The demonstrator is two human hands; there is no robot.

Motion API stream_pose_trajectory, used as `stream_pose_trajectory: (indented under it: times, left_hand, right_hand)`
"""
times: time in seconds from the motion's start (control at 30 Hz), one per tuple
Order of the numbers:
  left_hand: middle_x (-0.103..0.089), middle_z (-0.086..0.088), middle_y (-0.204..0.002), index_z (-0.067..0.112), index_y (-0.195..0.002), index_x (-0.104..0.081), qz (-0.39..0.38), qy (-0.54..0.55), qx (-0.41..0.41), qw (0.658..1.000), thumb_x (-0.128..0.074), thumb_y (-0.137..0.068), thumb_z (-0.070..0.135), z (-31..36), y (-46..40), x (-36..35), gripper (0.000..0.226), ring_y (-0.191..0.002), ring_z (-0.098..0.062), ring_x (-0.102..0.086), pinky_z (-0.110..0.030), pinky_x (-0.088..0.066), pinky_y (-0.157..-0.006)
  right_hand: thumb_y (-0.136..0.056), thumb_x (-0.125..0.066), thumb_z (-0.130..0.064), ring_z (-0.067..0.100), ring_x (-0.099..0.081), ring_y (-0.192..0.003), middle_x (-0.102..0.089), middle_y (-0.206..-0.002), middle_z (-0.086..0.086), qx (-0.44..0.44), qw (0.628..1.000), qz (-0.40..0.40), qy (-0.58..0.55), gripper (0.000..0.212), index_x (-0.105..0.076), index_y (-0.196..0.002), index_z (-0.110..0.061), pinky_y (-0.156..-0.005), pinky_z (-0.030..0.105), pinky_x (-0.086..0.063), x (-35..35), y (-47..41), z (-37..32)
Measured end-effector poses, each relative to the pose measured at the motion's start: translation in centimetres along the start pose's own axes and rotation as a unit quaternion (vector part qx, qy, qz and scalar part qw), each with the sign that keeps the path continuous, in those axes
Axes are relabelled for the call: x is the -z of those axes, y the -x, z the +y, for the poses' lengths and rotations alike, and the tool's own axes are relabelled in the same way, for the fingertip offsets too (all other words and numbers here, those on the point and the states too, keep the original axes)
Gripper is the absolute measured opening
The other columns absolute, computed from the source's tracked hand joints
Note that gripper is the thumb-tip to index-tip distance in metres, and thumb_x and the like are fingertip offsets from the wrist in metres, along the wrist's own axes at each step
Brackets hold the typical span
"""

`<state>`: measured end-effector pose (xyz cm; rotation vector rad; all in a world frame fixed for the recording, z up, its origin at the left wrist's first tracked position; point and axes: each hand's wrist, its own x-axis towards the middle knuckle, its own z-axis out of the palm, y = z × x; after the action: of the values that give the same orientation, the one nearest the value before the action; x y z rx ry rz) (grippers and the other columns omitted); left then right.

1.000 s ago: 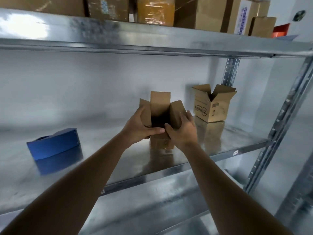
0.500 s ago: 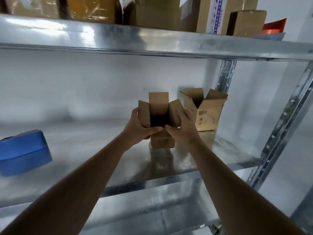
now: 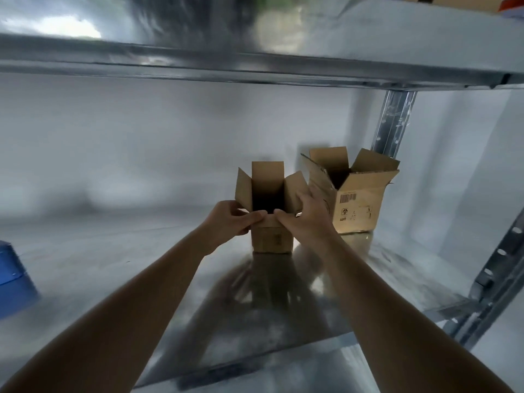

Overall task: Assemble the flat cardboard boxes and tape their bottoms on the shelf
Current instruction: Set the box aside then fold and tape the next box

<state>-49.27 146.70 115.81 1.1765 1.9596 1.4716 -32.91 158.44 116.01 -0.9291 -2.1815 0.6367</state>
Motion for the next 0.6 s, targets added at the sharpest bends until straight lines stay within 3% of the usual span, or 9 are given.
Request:
stream_pose_trajectory:
  times: [0.07,0.17,0.3,0.43,0.6]
  left_hand:
    - [-0.077,-0.003,-0.096,0.02,-0.098,-0.074,-0.011,0.011,-0.003,1.0,-0.079,-0.087,0.043,0.0,-1.2,-0.3,0.026,-0.094,-0.023,-0.075,-0.037,-0.064,-0.086]
    - [-0.077,0.002,-0.096,0.021,-0.103,-0.073,-0.014,0.022,-0.007,1.0,-0.076,-0.09,0.04,0.1,-2.5,-1.2,0.023,-0.088,-0.013,-0.076,-0.024,-0.062,-0.075]
    - [-0.077,0.001,-0.097,0.014,-0.115,-0.072,-0.008,0.036,-0.003,0.999,-0.074,-0.092,0.043,0.0,-3.6,-2.6,0.037,-0.087,-0.01,-0.077,-0.027,-0.063,-0.079]
    - [-0.078,-0.001,-0.101,0.013,-0.122,-0.07,0.001,0.042,0.004,0.999,-0.069,-0.095,0.047,0.3,-4.1,-4.5,0.044,-0.093,-0.015,-0.076,-0.036,-0.063,-0.09]
    - [-0.075,-0.002,-0.109,0.013,-0.132,-0.065,0.018,0.01,0.014,1.0,-0.063,-0.098,0.05,0.6,-4.6,-6.0,0.05,-0.1,-0.018,-0.074,-0.038,-0.061,-0.094]
  right_hand:
    - [-0.092,-0.069,-0.056,0.023,-0.015,-0.158,-0.015,-0.172,-0.002,-0.011,1.0,-0.004,-0.008,0.082,-0.038,-0.158,-0.019,-0.123,0.047,-0.029,-0.3,-1.0,0.6]
    - [-0.092,-0.069,-0.054,0.023,-0.024,-0.155,-0.025,-0.168,-0.002,-0.004,1.0,0.011,-0.022,0.074,-0.044,-0.153,-0.022,-0.12,0.052,-0.036,-0.5,-2.1,1.2]
    - [-0.095,-0.069,-0.048,0.022,-0.034,-0.147,-0.039,-0.158,0.001,0.031,0.999,0.034,0.0,0.055,-0.055,-0.141,-0.021,-0.115,0.043,-0.041,0.3,-2.9,1.8]
    - [-0.099,-0.067,-0.042,0.02,-0.038,-0.145,-0.046,-0.153,0.005,0.058,0.996,0.052,0.033,0.042,-0.064,-0.131,-0.015,-0.103,0.026,-0.031,1.4,-3.5,2.5]
    - [-0.103,-0.063,-0.035,0.018,-0.048,-0.138,-0.051,-0.15,0.004,0.084,0.992,0.078,0.044,0.03,-0.069,-0.123,-0.015,-0.099,0.019,-0.03,1.3,-4.0,3.8]
